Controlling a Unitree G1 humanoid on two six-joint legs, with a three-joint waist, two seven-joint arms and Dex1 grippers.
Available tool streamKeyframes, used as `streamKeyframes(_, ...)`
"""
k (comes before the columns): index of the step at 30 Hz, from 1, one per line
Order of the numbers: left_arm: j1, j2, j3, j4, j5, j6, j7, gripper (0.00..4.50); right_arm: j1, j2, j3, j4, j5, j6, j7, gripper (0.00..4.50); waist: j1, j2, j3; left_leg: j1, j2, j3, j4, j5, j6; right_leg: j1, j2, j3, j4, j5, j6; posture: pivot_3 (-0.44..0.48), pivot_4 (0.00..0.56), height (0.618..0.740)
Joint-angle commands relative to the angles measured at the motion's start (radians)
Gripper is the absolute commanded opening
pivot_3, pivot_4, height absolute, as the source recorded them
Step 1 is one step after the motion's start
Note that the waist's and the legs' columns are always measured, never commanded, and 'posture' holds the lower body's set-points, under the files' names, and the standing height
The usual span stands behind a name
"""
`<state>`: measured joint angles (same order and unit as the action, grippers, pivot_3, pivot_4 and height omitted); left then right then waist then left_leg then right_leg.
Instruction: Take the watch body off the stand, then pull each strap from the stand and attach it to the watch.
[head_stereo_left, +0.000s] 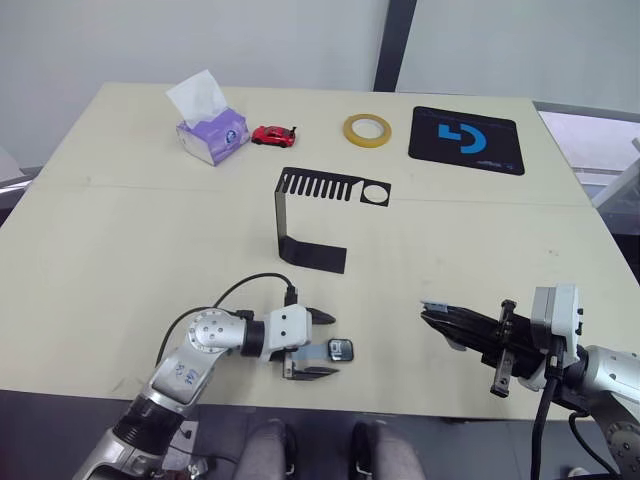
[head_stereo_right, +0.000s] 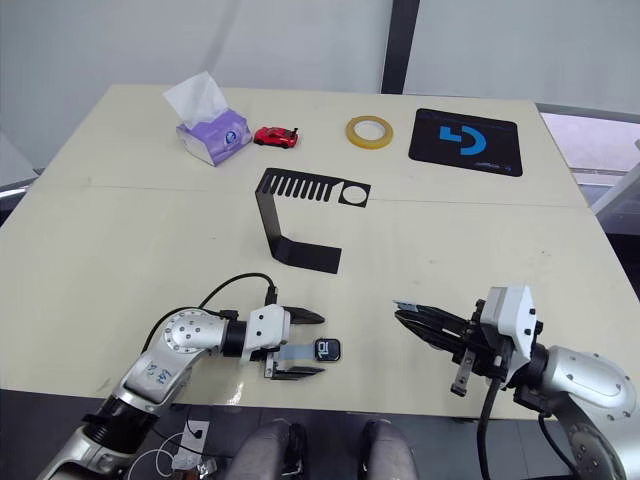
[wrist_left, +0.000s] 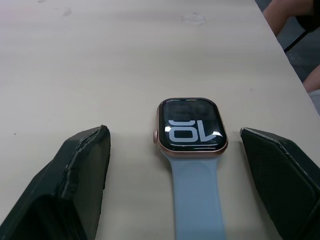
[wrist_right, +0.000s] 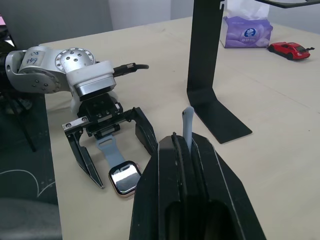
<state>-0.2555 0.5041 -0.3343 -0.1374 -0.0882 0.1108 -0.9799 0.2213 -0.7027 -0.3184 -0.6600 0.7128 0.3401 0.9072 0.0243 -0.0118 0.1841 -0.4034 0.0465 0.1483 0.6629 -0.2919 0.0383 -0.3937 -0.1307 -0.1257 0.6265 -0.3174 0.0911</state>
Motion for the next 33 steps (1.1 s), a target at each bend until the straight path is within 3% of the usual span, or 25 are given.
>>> streamKeyframes(1, 0.014, -0.013, -0.012, -0.016, 0.014, -0.02, 0.021, 4.4, -0.003, -0.001, 0.002, -0.034, 0.009, -0.008, -0.006, 0.0, 0.0, 0.0, 0.0, 0.0, 0.0, 0.0, 0.0, 0.0, 0.0, 0.0, 0.0, 0.0, 0.0, 0.0, 0.0, 0.0, 0.15, 0.74)
streamKeyframes(18, 0.062, -0.025, -0.043, -0.034, 0.068, -0.026, 0.085, 4.4, -0.011, -0.002, 0.007, -0.028, 0.005, -0.009, -0.015, 0.0, 0.001, 0.0, 0.0, 0.0, 0.0, 0.0, 0.001, 0.0, 0.001, 0.001, 0.0, 0.0, 0.001, 0.0, 0.0, 0.0, 0.15, 0.74)
streamKeyframes(21, 0.066, -0.024, -0.042, -0.032, 0.063, -0.011, 0.088, 3.57, -0.015, -0.001, 0.009, -0.027, 0.005, -0.008, -0.017, 0.0, 0.001, 0.0, 0.0, 0.001, 0.0, 0.0, 0.001, 0.0, 0.001, 0.001, 0.0, 0.0, 0.001, 0.0, 0.0, 0.0, 0.15, 0.74)
streamKeyframes(25, 0.073, -0.019, -0.039, -0.022, 0.059, -0.006, 0.091, 1.75, -0.018, 0.0, 0.01, -0.025, 0.005, -0.009, -0.021, 0.0, 0.0, 0.0, 0.0, 0.001, 0.0, 0.0, 0.002, 0.0, 0.001, 0.001, 0.0, 0.0, 0.001, 0.0, 0.0, 0.0, 0.15, 0.74)
streamKeyframes(33, 0.051, -0.02, -0.018, 0.02, 0.041, -0.021, 0.089, 1.65, -0.022, 0.003, 0.018, -0.022, 0.005, -0.011, -0.024, 0.0, 0.0, 0.0, -0.001, 0.002, 0.0, 0.0, 0.002, 0.0, 0.002, 0.002, 0.0, 0.0, 0.002, 0.0, 0.0, 0.0, 0.15, 0.74)
